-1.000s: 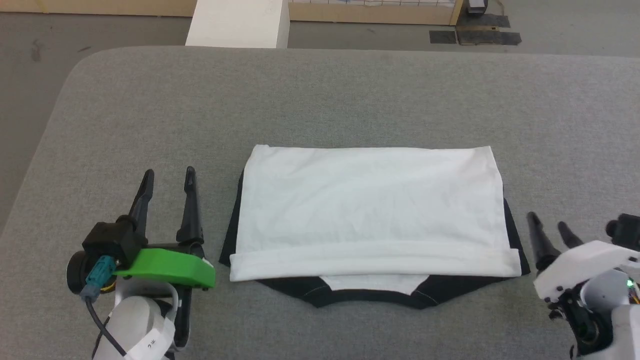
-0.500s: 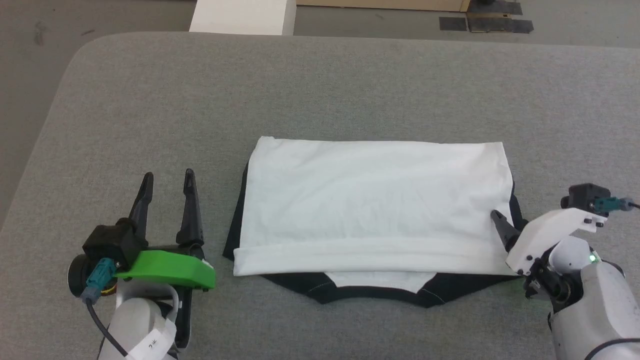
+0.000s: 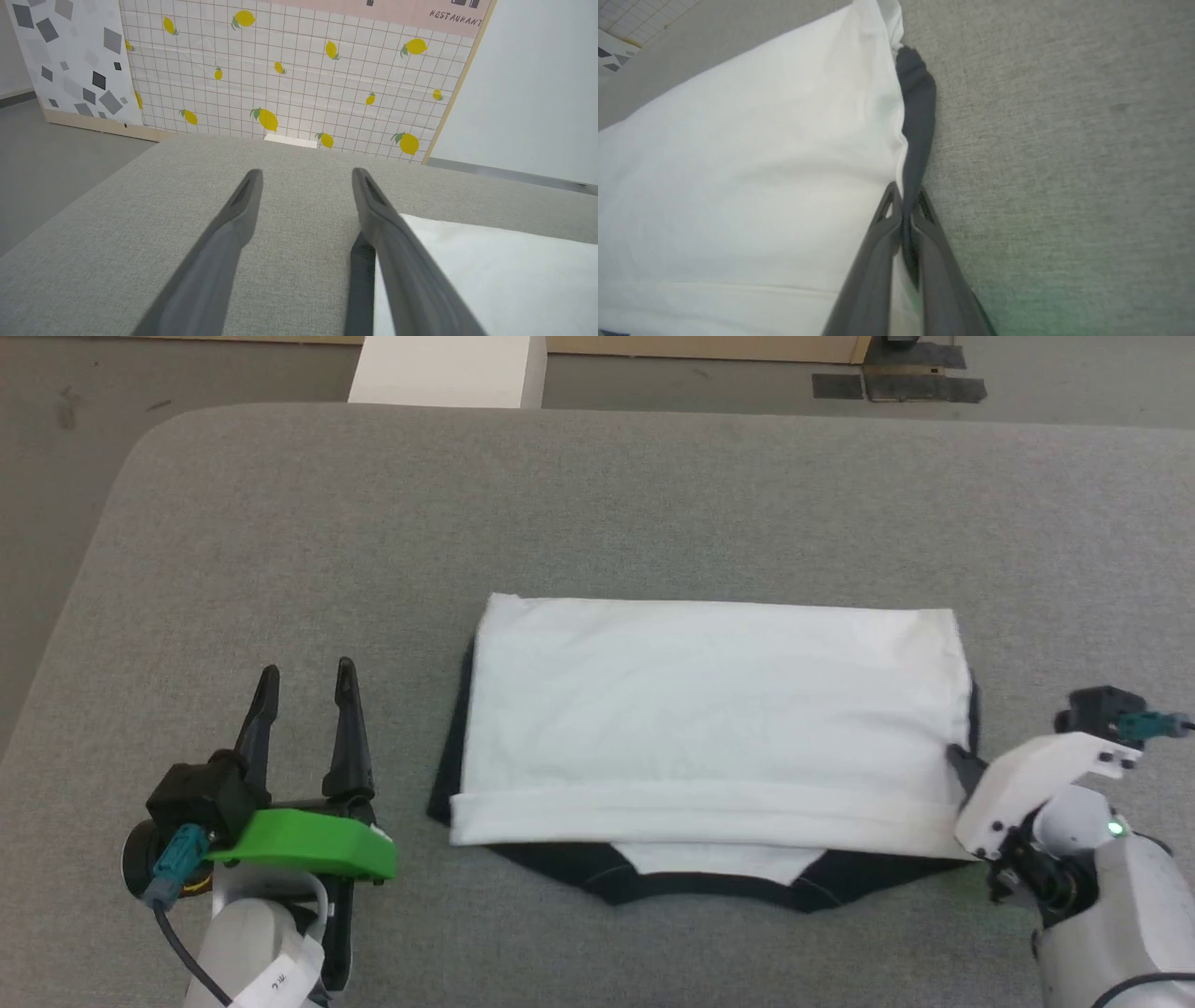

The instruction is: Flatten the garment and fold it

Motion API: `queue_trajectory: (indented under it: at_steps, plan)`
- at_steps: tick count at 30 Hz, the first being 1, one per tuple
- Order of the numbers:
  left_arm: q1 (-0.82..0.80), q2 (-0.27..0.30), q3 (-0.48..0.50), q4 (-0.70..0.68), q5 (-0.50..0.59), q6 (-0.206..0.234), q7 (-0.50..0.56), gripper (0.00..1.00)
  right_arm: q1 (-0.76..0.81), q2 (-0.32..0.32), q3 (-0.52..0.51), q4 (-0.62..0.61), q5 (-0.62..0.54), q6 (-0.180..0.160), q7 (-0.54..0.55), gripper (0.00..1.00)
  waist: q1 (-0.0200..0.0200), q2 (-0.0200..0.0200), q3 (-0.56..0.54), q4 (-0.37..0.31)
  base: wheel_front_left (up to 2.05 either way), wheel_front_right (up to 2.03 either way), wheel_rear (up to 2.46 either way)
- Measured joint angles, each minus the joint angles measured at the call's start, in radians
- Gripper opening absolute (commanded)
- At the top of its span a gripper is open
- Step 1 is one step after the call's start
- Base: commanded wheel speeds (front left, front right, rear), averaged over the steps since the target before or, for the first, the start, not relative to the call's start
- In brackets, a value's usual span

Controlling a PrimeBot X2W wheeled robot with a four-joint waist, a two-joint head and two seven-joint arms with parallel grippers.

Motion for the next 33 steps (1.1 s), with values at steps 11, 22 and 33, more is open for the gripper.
queue_trajectory:
  at_steps: [11, 22, 33]
  plan:
    - [0.012, -0.007, 0.01, 0.004, 0.004, -0.013, 0.0, 1.0, 0.107, -0.022, -0.248, -0.239, -0.274, 0.0, 0.003, 0.0, 0.0, 0.0, -0.01, -0.011, 0.0, 0.0, 0.0]
    - [0.012, -0.009, 0.003, 0.027, 0.012, -0.026, 0.0, 1.0, 0.226, -0.01, 0.005, -0.672, -0.192, -0.001, 0.165, 0.0, 0.0, 0.0, -0.032, -0.002, 0.0, 0.0, 0.0]
    - [0.002, -0.01, -0.016, 0.023, 0.012, -0.03, 0.0, 1.0, 0.195, -0.008, 0.409, -0.835, -0.14, -0.001, 0.338, 0.0, 0.0, 0.0, -0.003, 0.024, 0.0, 0.0, 0.0]
